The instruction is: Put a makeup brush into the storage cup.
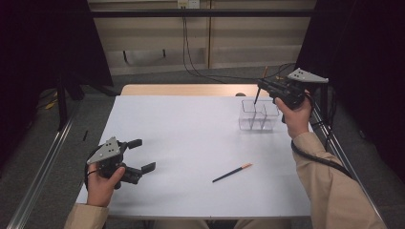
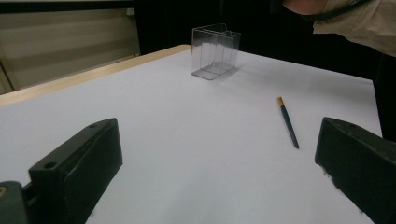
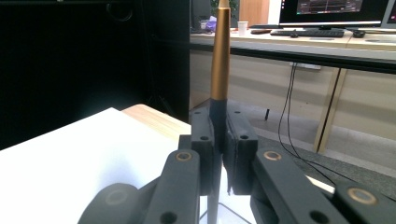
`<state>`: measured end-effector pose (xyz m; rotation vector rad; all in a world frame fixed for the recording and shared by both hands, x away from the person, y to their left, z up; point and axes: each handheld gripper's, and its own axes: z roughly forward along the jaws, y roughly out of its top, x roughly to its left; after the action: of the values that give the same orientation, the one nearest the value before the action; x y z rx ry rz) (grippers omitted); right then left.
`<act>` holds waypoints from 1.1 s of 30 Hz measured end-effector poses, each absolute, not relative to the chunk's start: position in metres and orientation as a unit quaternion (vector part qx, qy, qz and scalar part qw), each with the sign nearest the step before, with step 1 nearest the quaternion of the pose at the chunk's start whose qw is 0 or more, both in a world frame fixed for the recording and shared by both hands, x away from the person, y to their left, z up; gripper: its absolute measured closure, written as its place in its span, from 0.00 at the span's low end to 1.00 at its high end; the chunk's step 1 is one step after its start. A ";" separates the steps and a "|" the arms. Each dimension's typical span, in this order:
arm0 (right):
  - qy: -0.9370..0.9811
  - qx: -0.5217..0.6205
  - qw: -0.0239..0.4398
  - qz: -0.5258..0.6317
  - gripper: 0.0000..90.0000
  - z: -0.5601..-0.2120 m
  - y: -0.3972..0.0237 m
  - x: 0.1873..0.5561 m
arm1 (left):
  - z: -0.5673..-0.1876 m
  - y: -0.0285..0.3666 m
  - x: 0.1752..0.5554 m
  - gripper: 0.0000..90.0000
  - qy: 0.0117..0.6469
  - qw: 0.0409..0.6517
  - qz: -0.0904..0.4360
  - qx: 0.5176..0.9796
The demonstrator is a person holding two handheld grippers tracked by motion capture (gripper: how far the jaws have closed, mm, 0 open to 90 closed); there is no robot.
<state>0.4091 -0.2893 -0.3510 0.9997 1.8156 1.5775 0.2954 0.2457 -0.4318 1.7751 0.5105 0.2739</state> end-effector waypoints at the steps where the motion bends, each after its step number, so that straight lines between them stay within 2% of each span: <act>1: 0.672 0.370 0.265 0.584 0.93 -0.351 -0.290 0.409 | -0.432 0.246 0.295 0.01 0.220 0.594 0.119 0.764; 33: 0.674 0.393 0.288 0.556 0.93 -0.364 -0.317 0.405 | -0.433 0.244 0.295 0.01 0.221 0.593 0.116 0.765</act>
<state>0.4049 -0.3169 -0.3642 1.0503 1.7990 1.4836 0.2947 0.2440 -0.4328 1.7796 0.5144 0.2686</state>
